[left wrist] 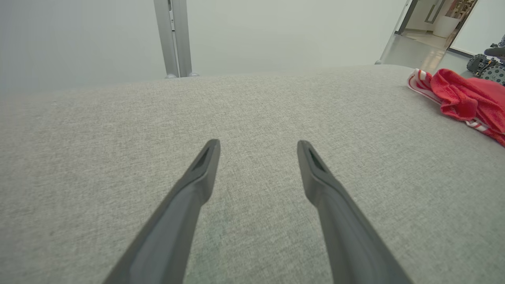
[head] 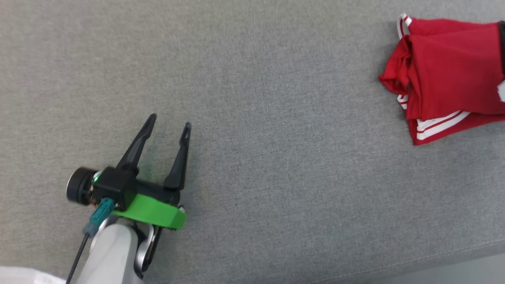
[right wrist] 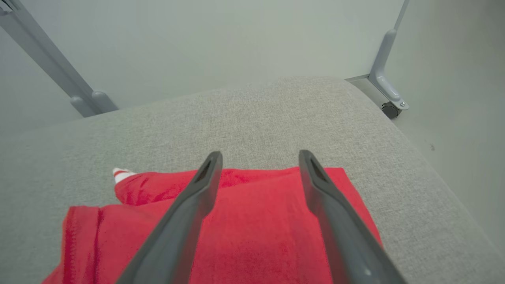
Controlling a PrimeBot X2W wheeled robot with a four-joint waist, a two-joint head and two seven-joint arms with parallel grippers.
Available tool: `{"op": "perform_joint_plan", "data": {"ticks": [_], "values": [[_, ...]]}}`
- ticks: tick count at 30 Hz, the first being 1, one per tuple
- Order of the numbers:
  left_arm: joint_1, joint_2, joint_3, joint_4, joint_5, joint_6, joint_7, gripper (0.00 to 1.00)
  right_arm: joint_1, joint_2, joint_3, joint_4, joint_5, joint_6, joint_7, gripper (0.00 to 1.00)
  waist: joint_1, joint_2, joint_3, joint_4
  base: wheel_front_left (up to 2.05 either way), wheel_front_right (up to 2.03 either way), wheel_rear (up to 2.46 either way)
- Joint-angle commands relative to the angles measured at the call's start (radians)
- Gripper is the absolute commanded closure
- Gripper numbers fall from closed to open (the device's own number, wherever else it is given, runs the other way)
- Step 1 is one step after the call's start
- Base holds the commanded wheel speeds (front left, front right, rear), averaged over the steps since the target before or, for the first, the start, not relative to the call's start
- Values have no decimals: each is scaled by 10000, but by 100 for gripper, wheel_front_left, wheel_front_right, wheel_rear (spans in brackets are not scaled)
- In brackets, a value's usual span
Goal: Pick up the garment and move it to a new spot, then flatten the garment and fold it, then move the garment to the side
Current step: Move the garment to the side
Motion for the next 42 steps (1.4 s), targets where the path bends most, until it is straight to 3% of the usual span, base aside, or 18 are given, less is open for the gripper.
{"op": "perform_joint_plan", "data": {"ticks": [1, 7, 13, 22, 31, 42], "values": [[329, 4, 178, -25, -59, 62, 0, 0, 143, -80, -238, -411, -232, -16, -53, 0, -1, 0, -1257, 157, 0, 0, 0], [1302, -108, 1137, -299, -156, 280, 0, 0, 1201, -12, -834, -2272, -1593, -16, -45, 0, -1, 0, -2820, 538, 0, 0, 0], [2128, -91, 1935, -381, -180, 391, 0, 0, 2961, 575, -2218, -3920, -2788, -14, -44, 0, -1, 0, -4032, 987, 0, 0, 0], [2956, -308, 2724, -191, -257, 415, 0, 0, 5773, 1721, -3944, -5970, -4577, -14, -45, 0, -1, 0, -4853, 1248, 0, 0, 0], [3638, -699, 3135, -146, 39, 392, 0, 0, 8176, 3294, -5165, -6608, -5887, -14, -46, 0, -1, 0, -5290, 1294, 0, 0, 0], [3541, -895, 3001, 185, 473, 142, 0, 0, 8857, 4260, -5865, -6351, -7093, -13, -46, 0, -1, 0, -5183, 1495, 0, 0, 0]]}}
